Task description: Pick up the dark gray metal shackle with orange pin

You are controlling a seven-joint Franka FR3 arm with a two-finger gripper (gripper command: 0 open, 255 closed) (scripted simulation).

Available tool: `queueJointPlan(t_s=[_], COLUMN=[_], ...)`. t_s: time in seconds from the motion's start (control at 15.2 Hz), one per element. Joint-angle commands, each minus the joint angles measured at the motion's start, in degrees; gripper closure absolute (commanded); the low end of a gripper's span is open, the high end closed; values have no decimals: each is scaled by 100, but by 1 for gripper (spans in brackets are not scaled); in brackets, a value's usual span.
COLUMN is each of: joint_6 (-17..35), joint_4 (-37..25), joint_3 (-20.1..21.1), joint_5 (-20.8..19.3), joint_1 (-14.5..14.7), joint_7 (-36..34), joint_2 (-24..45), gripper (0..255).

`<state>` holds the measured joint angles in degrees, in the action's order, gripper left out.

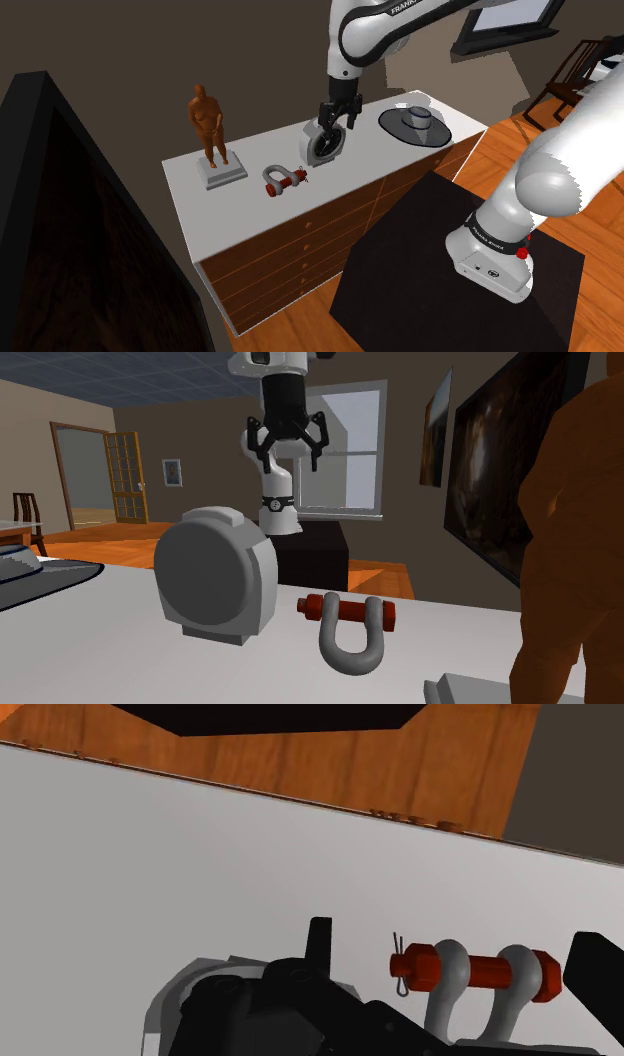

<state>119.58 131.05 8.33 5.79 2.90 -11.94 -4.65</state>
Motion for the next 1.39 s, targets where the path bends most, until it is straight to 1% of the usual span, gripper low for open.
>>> queueJointPlan(t_s=[0.0, 0.33, 0.59, 0.86, 1.12, 1.32], joint_6=[174, 536, 688, 718, 619, 699], joint_4=[-232, -957, -1672, -2518, -3522, -3628], joint_3=[42, 100, 74, 7, -75, -92], joint_5=[-70, -296, -482, -632, -737, -752], joint_1=[19, 133, 269, 429, 593, 615], joint_7=[-144, -546, -838, -1082, -1276, -1289], joint_2=[426, 1578, 2504, 3438, 4400, 4590], gripper=[0, 0, 0, 0, 0, 0])
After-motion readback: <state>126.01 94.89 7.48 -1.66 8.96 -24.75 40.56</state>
